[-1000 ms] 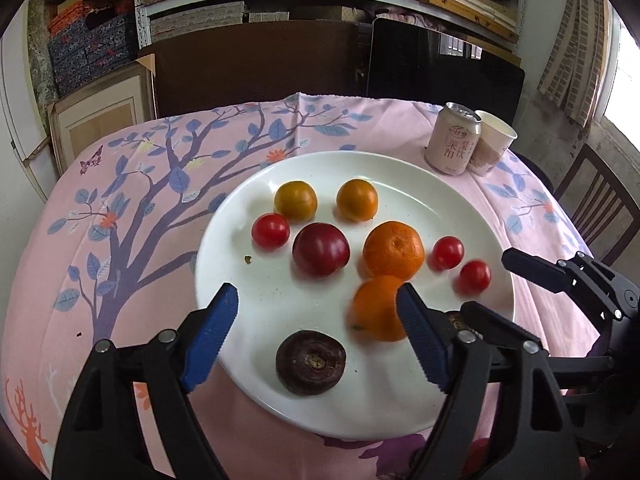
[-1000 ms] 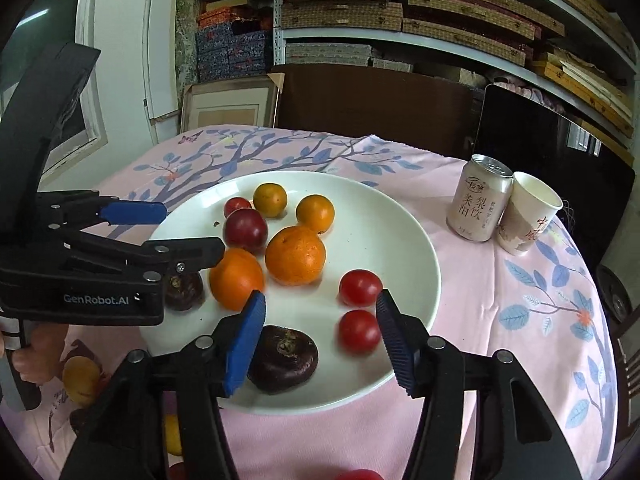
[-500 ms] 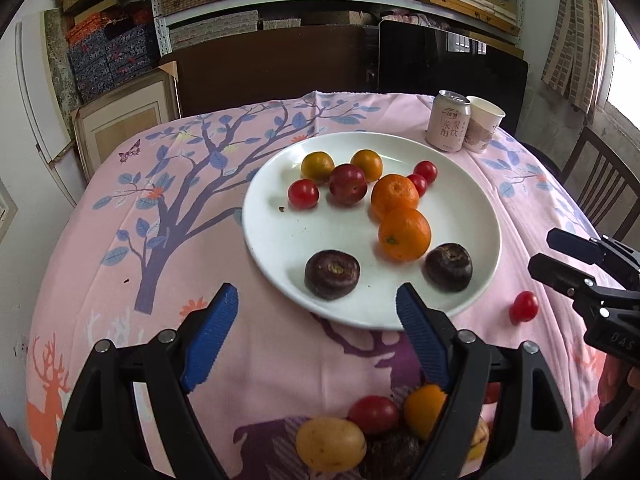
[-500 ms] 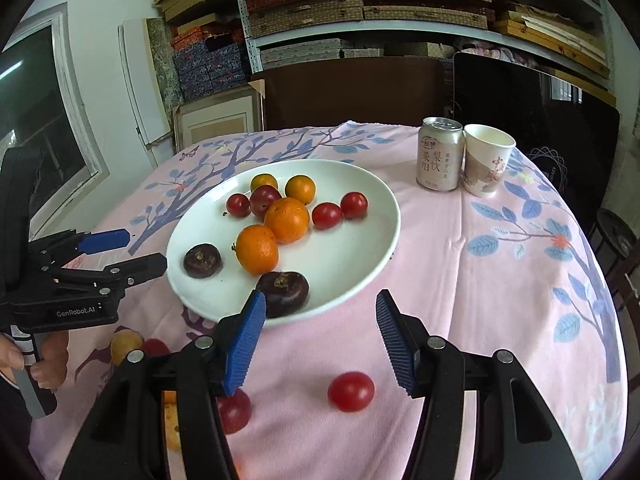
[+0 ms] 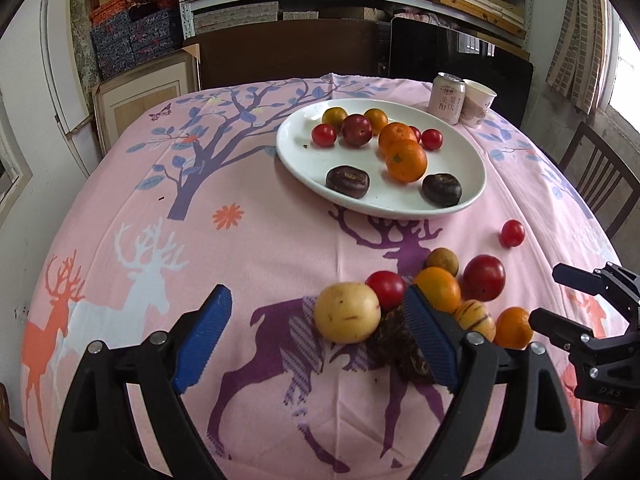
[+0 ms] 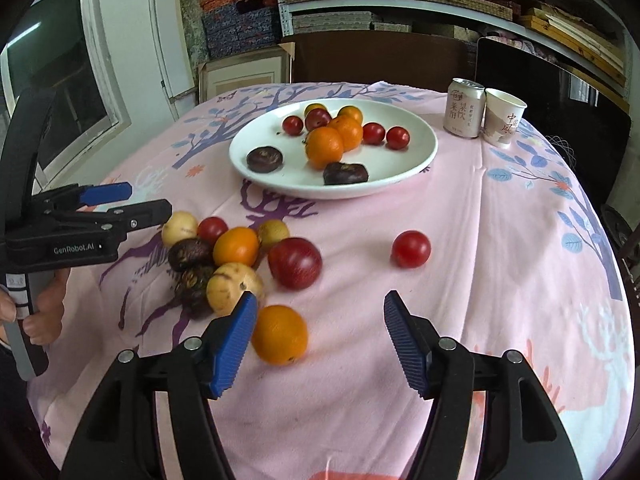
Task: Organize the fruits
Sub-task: 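Grasp a mandarin with the right tool while the left tool grasps a pale yellow fruit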
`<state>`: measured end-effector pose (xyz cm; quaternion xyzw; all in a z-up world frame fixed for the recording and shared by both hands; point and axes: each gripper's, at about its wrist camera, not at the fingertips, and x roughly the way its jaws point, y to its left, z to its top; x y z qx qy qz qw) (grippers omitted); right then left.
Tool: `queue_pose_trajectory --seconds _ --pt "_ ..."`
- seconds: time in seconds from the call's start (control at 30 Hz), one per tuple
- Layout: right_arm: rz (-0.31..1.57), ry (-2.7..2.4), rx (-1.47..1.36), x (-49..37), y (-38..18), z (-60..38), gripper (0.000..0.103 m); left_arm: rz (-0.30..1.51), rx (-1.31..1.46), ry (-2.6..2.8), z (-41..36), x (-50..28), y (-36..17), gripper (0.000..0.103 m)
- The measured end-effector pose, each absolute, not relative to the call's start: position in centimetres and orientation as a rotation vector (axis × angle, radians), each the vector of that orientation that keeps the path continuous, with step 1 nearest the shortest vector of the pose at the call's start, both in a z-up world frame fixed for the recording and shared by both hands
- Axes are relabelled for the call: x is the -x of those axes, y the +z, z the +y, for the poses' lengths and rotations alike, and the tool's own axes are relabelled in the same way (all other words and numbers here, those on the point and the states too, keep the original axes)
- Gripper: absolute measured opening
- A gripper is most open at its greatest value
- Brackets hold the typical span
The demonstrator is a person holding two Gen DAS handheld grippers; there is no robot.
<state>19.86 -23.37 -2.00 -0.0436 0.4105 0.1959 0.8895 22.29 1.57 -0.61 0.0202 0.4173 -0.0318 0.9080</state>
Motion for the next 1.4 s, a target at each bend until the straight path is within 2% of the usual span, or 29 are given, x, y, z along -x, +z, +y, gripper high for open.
queue_pose_trajectory --seconds 0.27,0.3,0.33,0.93,1.07,1.13,1.17,1.2,1.23,1.4 --pt "0.912 0.422 0.176 -19.1 -4.1 -20.8 0.065 0.879 -0.044 -0.046 3.4 -19.9 -1.3 0.085" --pt "0.92 0.416 0.181 -19.3 -4.3 -20.6 0.053 0.883 -0.046 -0.046 3.4 -19.9 -1.3 0.085" --pt "0.933 0.419 0.18 -19.6 -4.7 -20.4 0.037 0.885 -0.048 -0.046 3.5 -19.7 -1.4 0.085" --pt "0.896 0.433 0.044 -19.8 -4.3 -23.1 0.037 0.947 -0.123 -0.064 2.1 -22.7 -4.0 0.085" --pt "0.888 0.439 0.028 -19.7 -4.0 -23.3 0.037 0.957 -0.178 -0.094 1.3 -24.0 -5.1 0.081" --pt "0.888 0.439 0.024 -19.8 -4.0 -23.4 0.037 0.965 -0.182 -0.134 1.0 -24.7 -5.5 0.074" --pt "0.889 0.439 0.022 -19.8 -4.0 -23.5 0.037 0.948 -0.18 -0.159 0.8 -24.9 -5.4 0.063" --pt "0.89 0.438 0.023 -19.9 -4.0 -23.5 0.037 0.943 -0.182 -0.189 0.5 -25.1 -5.4 0.048" --pt "0.891 0.436 0.023 -19.9 -4.0 -23.5 0.037 0.941 -0.184 -0.215 0.1 -25.3 -5.3 0.041" --pt "0.889 0.425 0.021 -20.0 -3.8 -23.7 0.037 0.911 -0.227 -0.213 -1.0 -25.7 -5.3 0.034"
